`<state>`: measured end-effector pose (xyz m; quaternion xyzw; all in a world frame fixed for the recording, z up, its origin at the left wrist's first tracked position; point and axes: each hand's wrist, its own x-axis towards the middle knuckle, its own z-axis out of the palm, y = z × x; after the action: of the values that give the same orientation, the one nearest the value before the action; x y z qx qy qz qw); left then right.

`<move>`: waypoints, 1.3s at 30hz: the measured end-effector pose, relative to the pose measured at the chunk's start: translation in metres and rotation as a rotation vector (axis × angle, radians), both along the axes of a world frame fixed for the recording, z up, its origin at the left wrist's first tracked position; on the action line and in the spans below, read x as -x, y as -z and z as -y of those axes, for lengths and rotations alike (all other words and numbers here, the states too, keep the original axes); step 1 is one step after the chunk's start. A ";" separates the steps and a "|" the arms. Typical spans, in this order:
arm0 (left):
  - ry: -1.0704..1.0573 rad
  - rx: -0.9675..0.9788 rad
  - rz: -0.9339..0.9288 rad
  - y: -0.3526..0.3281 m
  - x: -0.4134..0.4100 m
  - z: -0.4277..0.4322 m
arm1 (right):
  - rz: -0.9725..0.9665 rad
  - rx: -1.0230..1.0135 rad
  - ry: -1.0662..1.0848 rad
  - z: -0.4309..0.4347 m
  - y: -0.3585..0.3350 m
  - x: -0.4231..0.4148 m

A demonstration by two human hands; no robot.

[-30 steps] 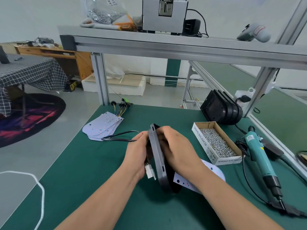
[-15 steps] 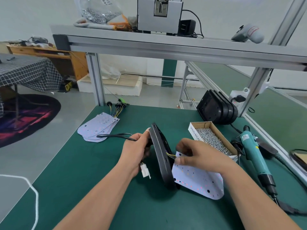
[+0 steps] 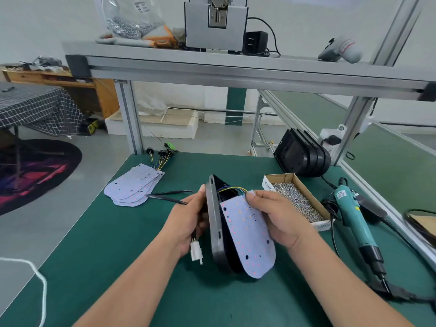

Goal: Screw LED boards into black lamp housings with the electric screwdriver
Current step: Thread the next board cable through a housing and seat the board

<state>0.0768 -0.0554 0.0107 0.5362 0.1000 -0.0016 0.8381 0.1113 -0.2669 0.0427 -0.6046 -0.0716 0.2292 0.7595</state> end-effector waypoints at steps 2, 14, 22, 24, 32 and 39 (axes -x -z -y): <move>0.023 0.061 0.019 -0.001 0.001 0.006 | -0.039 -0.073 0.027 -0.010 0.001 0.004; -0.101 -0.217 -0.047 0.002 0.000 0.017 | 0.024 -0.180 0.071 -0.007 0.006 -0.001; -0.197 -0.638 -0.081 0.006 -0.013 0.002 | 0.151 -0.040 -0.132 0.006 -0.003 0.001; -0.162 -0.620 -0.077 0.004 -0.012 0.003 | 0.188 -0.023 -0.145 0.010 -0.007 -0.001; 0.382 -0.613 0.006 -0.008 0.011 -0.005 | 0.136 -0.129 0.182 0.033 -0.004 -0.017; 0.206 -1.151 0.035 -0.008 0.019 0.007 | 0.089 -0.166 0.229 0.031 -0.006 -0.020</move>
<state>0.0583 -0.0620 0.0185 0.9120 0.0183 -0.0195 0.4092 0.1311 -0.2980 0.0488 -0.5533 -0.0545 0.1070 0.8243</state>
